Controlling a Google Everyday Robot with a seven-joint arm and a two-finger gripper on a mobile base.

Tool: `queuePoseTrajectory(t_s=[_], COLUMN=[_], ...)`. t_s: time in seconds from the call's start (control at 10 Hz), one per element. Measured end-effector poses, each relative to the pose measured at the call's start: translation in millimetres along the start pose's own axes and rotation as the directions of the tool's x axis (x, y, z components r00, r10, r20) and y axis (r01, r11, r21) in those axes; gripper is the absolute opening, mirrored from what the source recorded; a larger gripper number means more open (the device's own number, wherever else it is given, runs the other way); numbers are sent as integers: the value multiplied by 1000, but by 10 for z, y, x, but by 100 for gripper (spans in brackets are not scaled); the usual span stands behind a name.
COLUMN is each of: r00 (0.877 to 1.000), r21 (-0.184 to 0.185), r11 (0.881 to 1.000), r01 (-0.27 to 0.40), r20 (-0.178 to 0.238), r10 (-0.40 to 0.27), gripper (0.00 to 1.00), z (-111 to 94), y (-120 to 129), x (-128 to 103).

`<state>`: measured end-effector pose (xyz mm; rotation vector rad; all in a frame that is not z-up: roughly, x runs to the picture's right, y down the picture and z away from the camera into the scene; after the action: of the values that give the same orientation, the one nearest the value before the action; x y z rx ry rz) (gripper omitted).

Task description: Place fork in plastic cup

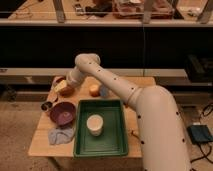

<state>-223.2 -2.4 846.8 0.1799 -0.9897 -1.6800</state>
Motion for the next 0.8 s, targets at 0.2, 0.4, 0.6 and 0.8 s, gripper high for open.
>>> queuePoseTrajectory(t_s=[0.2,0.4,0.6,0.8], r00=[1000,1000,999,998], r21=[-12,-51,-87,-112], r11=[1000,999,996,993], r01=[0,18,25,31], r20=[4,14,30,59], r10=[0,-18,-23,-24], gripper=[80,80,80,80], z=[54,113,165,233], y=[-47,-149,-218,-247], x=[19,51,75,88])
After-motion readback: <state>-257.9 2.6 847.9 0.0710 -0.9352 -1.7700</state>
